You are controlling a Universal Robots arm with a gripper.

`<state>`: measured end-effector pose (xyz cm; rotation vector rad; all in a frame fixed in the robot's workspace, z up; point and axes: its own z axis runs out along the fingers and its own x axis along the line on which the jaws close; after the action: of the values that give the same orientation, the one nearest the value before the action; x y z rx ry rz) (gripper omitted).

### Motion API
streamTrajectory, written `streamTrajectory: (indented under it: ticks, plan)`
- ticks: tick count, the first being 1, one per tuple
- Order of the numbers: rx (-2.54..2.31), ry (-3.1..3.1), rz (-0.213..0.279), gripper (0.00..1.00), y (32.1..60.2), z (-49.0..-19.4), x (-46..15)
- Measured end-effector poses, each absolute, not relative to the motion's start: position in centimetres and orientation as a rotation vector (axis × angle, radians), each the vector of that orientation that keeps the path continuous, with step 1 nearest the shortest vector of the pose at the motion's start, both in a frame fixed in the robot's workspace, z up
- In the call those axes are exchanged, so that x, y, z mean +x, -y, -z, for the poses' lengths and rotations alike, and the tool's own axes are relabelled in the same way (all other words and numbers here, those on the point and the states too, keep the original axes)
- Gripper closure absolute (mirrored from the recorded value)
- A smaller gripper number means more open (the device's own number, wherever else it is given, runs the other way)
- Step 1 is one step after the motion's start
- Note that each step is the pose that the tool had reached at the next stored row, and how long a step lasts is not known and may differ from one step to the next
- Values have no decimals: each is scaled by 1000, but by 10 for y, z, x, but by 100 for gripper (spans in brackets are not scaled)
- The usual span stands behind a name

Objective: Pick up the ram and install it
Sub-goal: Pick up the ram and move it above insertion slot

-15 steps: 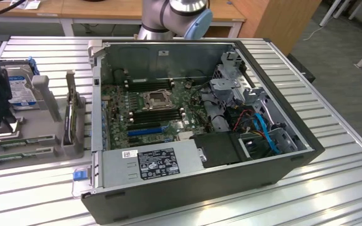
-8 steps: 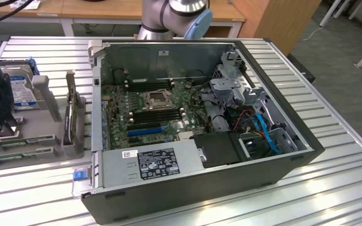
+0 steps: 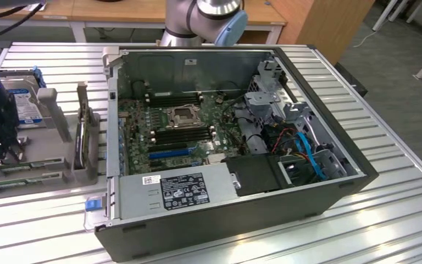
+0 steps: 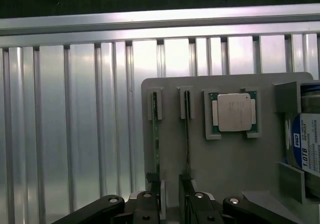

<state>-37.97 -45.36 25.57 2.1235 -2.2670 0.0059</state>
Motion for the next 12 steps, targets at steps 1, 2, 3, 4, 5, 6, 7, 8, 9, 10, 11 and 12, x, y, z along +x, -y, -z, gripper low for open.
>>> streamTrajectory:
  ticks: [1, 2, 3, 4, 5, 6, 7, 8, 9, 10, 11, 12]
  plan:
    - [2122, 2269, -6, 70, 454, -254, -380]
    - [2120, 2270, -6, 70, 454, -252, -380]
    - [2118, 2272, -6, 70, 454, -250, -380]
    - [2117, 2273, -6, 70, 454, -248, -380]
    - [2115, 2274, -6, 70, 454, -247, -380]
    - [2114, 2275, -6, 70, 454, -245, -380]
    - [2113, 2276, -6, 70, 454, -243, -380]
    - [2112, 2277, -6, 70, 454, -241, -380]
    - [2111, 2278, -6, 70, 454, -239, -380]
    - [2110, 2279, -6, 70, 454, -238, -380]
    - [2109, 2280, -6, 70, 454, -236, -380]
    - [2108, 2281, -6, 70, 454, -234, -380]
